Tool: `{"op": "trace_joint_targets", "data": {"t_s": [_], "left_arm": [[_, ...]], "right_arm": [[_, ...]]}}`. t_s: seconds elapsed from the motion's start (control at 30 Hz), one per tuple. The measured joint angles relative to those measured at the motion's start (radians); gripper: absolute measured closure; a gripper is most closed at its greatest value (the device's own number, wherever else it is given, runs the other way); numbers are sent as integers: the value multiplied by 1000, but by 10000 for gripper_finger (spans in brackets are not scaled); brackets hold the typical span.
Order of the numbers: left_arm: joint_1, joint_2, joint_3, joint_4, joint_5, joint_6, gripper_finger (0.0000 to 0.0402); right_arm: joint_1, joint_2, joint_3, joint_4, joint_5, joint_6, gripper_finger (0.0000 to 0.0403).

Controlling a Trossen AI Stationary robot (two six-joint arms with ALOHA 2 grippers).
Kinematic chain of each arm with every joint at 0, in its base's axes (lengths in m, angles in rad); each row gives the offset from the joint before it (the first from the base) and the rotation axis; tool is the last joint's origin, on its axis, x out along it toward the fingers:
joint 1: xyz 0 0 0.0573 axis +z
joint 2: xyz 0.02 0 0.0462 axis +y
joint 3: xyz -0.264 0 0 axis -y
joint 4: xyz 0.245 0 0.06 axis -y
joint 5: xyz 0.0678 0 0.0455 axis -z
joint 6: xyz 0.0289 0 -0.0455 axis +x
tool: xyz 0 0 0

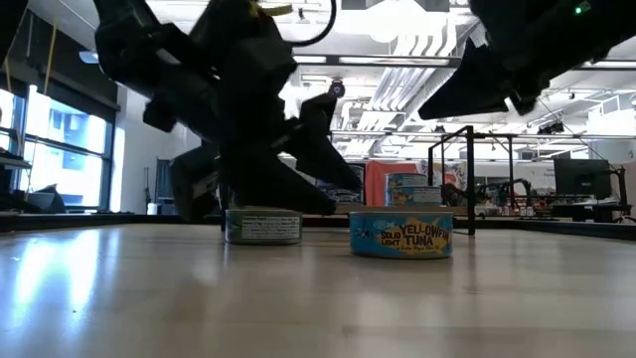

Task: Stack canned seafood by type on shelf
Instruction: Stack the yellow-blue tuna can on top of the yellow-blue tuna can on the shelf

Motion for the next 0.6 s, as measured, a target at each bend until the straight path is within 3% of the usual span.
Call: {"op": "trace_joint_targets", "data": {"t_s": [0.13, 0.3, 0.47, 0.6], "left_arm": [[20, 10, 0, 18, 13, -66, 212], [19, -24, -1, -8, -52, -235, 216], [-7, -105, -2, -178, -215, -382, 230], [-46, -212, -2, -375, -319, -471, 242]], "right_arm": [[-29, 0, 0, 73, -173, -219, 390], [-62, 49, 1, 168, -389, -464, 320], [-50, 192, 1, 286, -483, -751, 244], [-38, 282, 3, 331, -477, -776, 228]]}}
